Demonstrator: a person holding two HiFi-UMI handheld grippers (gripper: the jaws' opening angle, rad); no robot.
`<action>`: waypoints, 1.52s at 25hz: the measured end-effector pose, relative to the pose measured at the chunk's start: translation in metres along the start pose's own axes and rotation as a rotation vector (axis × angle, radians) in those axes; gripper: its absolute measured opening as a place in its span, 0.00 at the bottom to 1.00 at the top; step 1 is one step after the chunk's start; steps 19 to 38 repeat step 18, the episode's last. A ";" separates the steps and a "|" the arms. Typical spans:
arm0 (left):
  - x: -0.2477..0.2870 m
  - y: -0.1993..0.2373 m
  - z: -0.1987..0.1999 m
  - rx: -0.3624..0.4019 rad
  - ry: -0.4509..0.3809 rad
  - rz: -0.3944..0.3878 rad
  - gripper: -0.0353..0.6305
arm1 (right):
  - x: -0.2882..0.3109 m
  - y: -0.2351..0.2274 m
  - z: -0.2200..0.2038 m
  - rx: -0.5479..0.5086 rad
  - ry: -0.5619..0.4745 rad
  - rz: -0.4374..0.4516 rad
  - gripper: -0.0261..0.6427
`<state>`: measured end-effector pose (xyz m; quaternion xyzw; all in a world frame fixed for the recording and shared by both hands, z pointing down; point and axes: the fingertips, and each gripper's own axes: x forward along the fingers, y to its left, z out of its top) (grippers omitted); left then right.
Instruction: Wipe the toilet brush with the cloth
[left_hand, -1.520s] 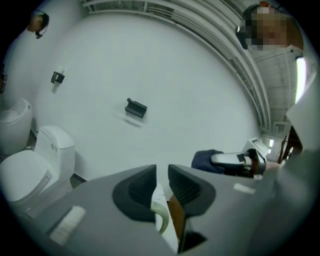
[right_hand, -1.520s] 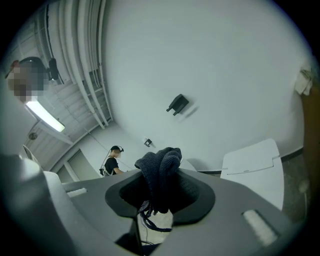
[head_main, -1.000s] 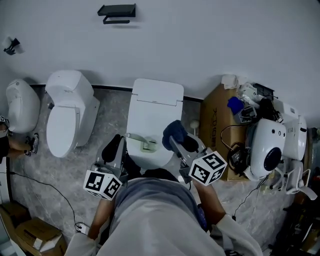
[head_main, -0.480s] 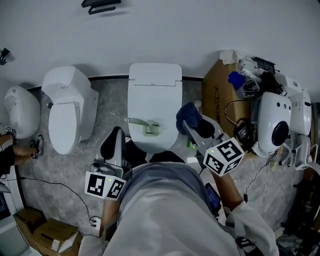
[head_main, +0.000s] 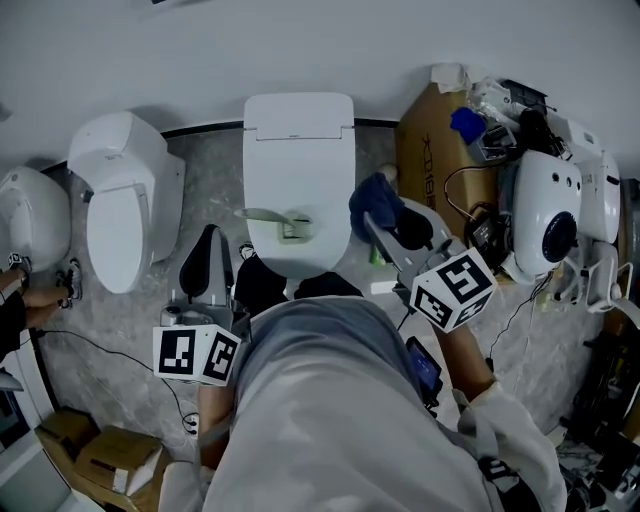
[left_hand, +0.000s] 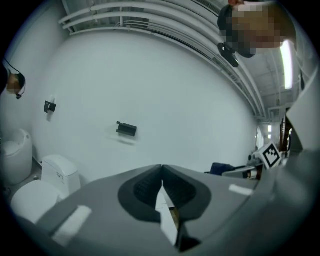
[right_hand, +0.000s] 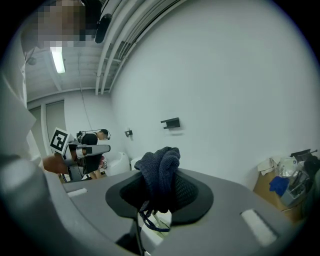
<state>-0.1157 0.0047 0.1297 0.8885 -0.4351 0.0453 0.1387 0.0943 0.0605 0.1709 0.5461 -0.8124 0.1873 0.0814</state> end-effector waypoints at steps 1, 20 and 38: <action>0.001 -0.001 -0.001 0.003 0.001 -0.002 0.05 | 0.001 0.001 0.000 0.007 0.001 0.009 0.20; 0.030 -0.004 0.004 -0.014 -0.003 -0.031 0.05 | 0.020 -0.002 -0.002 -0.002 0.045 0.067 0.20; 0.030 -0.004 0.004 -0.014 -0.003 -0.031 0.05 | 0.020 -0.002 -0.002 -0.002 0.045 0.067 0.20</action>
